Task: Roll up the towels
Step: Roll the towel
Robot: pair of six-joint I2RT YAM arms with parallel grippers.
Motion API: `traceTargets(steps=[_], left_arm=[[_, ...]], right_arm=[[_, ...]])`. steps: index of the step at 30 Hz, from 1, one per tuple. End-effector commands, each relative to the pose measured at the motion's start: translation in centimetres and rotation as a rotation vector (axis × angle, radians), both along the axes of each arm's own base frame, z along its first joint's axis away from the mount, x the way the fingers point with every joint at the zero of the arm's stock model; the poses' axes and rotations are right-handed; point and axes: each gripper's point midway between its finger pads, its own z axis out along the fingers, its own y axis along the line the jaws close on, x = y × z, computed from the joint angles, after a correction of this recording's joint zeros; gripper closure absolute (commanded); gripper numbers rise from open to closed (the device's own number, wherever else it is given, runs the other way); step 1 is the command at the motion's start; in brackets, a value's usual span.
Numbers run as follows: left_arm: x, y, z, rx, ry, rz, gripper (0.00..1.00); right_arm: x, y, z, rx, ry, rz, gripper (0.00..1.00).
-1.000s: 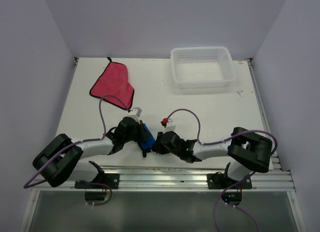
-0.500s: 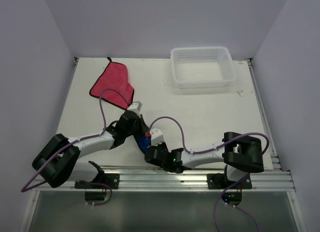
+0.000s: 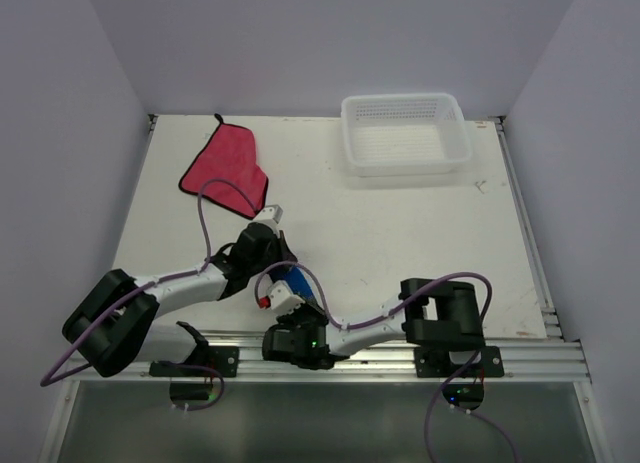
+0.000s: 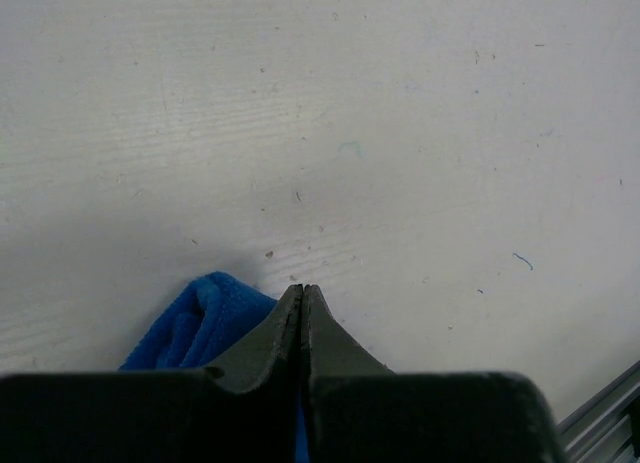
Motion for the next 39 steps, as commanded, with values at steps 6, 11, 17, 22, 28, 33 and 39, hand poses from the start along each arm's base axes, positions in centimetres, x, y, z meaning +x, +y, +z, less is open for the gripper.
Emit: traceTargets(steps=[6,11,17,22,28,33,39], left_arm=[[0.4,0.3,1.3,-0.013,-0.034,0.014,0.95],[0.1,0.3,1.6,-0.021,-0.036,0.006,0.95],[-0.3,-0.1,2.8,-0.056,-0.053,-0.022,0.96],[-0.2,-0.6,4.5,-0.082,-0.084,-0.045,0.95],[-0.7,-0.8,2.9,-0.065,-0.036,-0.071,0.96],[-1.5,-0.4,1.5,-0.061,-0.006,-0.072,0.96],[-2.6,0.5,-0.7,-0.023,0.048,-0.054,0.96]], right_arm=[[-0.8,-0.3,-0.9,-0.281,-0.133,0.034,1.0],[-0.9,0.0,-1.2,-0.344,-0.148,0.03,1.0],[-0.8,0.2,-1.9,-0.414,-0.164,0.023,1.0],[-0.9,0.4,-2.2,-0.43,-0.162,0.025,1.0],[-0.9,0.5,-2.4,-0.439,-0.157,0.029,1.0],[-1.0,0.6,-2.6,-0.441,-0.145,0.033,1.0],[-0.9,0.7,-2.7,-0.44,-0.139,0.035,1.0]])
